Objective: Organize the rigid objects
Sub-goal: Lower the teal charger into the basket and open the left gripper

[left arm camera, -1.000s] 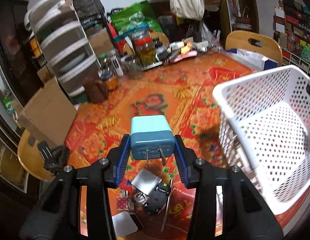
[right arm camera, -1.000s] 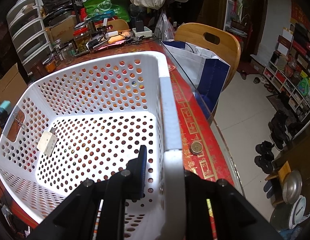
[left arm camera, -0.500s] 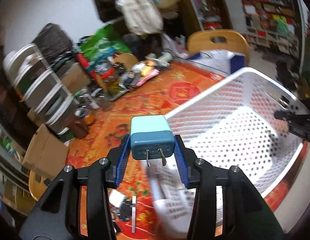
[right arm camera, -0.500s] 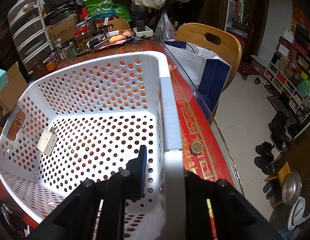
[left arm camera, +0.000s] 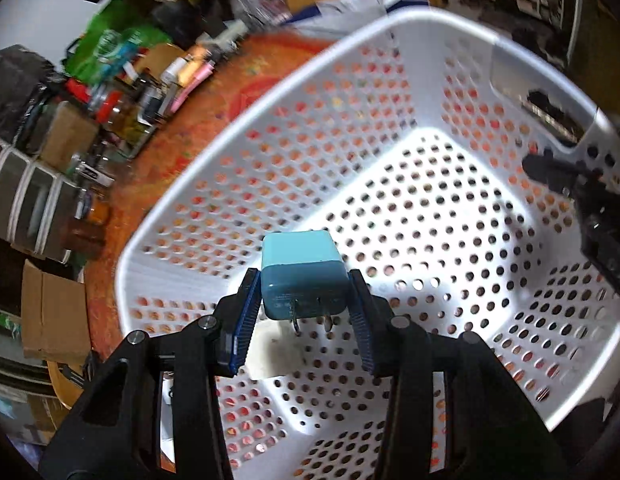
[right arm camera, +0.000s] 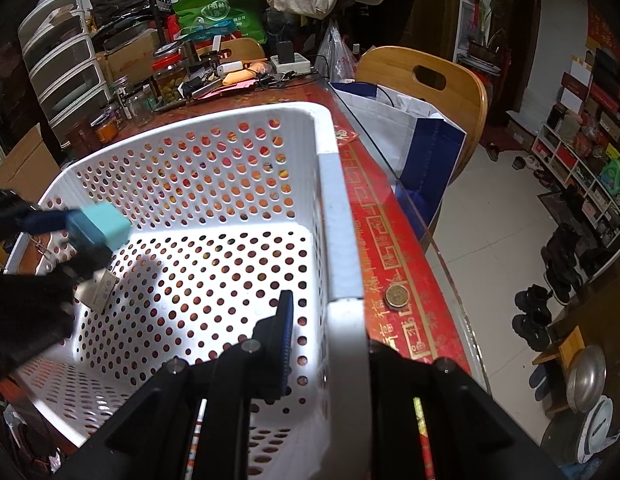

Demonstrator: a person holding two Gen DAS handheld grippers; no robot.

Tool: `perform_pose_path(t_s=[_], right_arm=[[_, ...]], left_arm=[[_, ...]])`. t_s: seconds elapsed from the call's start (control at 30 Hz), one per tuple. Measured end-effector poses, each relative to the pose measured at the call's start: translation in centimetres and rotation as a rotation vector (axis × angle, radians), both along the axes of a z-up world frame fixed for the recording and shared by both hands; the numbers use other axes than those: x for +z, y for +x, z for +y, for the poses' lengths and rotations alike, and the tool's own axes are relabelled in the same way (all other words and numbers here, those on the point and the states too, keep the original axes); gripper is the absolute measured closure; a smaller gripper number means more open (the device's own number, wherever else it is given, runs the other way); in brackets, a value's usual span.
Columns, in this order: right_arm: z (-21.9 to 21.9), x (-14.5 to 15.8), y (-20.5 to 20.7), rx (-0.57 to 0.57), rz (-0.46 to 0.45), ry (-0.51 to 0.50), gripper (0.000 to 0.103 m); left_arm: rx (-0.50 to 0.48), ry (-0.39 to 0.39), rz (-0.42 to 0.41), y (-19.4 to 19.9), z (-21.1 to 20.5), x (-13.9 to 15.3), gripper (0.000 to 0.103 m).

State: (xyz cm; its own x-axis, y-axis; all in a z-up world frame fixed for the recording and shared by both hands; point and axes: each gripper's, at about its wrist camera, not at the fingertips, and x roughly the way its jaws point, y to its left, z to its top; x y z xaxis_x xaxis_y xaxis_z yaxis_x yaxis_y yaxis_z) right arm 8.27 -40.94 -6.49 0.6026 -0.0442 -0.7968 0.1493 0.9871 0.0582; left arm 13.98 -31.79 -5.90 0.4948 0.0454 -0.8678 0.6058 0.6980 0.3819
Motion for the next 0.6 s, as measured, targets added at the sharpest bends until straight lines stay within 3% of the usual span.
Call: perform_pose_path(t_s=[0.13,0.5,0.6], right_arm=[[0.0,0.0,0.0,0.007,0.002,0.001,0.087],[-0.1,0.1,0.1,0.008,0.003,0.001,0.087],[-0.1,0.0,0.1,0.007,0.003,0.001,0.087]], left_arm=[[0.011,0.032,0.046,0.3,-0.6,-1.7,0.062],[-0.002,0.045,0.129,0.9,-0.5,-2.3,0.062],[-0.004,0.052,0.147,1.2,-0.4,-2.5,0.052]])
